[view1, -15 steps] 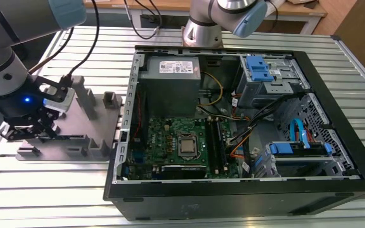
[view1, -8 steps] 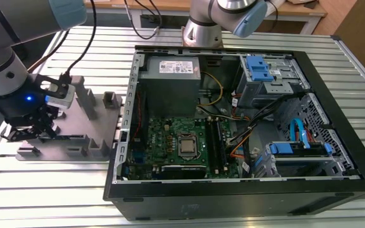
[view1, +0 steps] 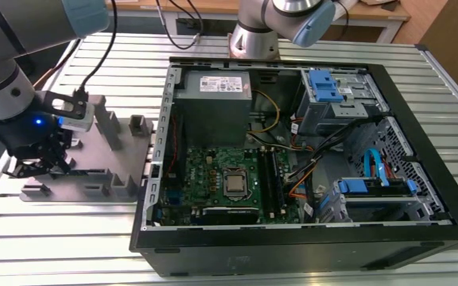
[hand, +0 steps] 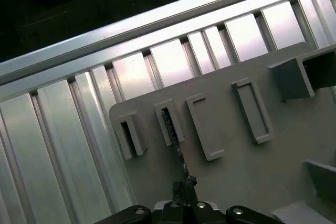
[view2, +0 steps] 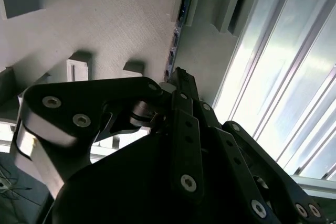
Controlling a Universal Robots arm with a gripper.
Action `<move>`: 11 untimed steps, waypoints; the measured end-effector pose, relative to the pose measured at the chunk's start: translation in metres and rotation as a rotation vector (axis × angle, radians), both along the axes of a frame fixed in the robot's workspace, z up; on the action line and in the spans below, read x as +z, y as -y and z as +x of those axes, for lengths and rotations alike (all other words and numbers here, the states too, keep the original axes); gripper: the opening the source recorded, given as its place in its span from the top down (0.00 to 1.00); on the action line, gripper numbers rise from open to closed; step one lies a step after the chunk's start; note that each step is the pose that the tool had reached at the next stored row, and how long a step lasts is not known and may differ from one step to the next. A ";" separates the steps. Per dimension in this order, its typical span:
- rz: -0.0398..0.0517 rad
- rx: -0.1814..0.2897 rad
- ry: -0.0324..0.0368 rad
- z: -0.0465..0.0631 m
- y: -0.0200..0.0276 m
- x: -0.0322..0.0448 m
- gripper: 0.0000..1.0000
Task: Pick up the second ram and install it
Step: 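Pick up the second ram and move it above second insertion slot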
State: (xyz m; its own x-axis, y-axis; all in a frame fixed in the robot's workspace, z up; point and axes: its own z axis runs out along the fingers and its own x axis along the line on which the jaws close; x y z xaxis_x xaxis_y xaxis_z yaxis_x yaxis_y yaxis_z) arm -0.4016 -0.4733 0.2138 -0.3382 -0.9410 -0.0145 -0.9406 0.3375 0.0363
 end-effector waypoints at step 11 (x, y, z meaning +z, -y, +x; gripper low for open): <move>0.0000 0.130 0.0000 0.000 0.0000 0.0000 0.89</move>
State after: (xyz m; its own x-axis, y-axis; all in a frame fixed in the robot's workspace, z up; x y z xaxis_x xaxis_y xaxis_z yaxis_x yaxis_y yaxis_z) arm -0.4016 -0.4733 0.2138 -0.2137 -0.9768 -0.0145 -0.9764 0.2130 0.0363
